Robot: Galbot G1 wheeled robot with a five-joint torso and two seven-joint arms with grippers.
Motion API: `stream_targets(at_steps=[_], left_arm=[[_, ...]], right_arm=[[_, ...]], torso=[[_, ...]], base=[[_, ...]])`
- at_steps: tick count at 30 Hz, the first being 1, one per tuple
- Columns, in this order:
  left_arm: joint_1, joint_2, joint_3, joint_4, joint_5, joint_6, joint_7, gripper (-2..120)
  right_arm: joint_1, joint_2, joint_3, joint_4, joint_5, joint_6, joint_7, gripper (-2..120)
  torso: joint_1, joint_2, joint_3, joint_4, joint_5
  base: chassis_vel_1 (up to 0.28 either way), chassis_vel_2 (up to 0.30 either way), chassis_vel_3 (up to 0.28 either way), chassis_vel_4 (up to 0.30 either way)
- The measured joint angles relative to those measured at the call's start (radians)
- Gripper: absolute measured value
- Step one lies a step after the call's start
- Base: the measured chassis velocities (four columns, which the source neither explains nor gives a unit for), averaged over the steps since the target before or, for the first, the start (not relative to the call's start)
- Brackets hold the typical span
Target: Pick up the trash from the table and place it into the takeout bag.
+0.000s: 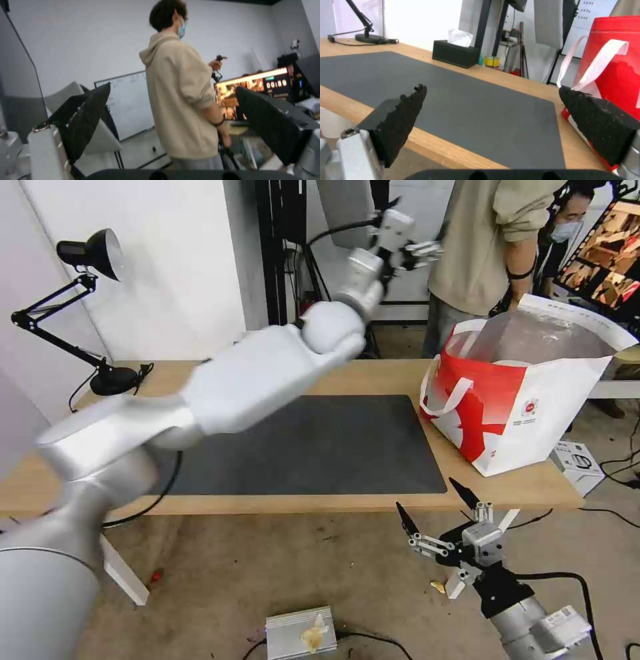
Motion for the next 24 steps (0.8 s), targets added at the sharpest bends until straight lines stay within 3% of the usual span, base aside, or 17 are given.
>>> stream_targets(at_steps=[7,14,24], left_arm=[[0.042,0.179,0.001,-0.187,-0.068,0.031,0.041,100],[0.129,0.305,-0.042,-0.325,-0.130,0.034,0.053,100],[0.227,0.393,-0.098,-0.450,-0.228,0.029,0.091,100]], right_arm=[[0.000,0.000,0.000,0.000,0.000,0.000,0.000,100],[0.000,0.000,0.000,0.000,0.000,0.000,0.000,100],[0.000,0.000,0.000,0.000,0.000,0.000,0.000,100]], torso=[[0.000,0.000,0.000,-0.0004,0.0002],[0.000,0.000,0.000,-0.0001,0.0001],[0.000,0.000,0.000,-0.0004,0.0005]], base=[[0.000,0.000,0.000,0.000],[0.000,0.000,0.000,0.000],[0.000,0.000,0.000,0.000]])
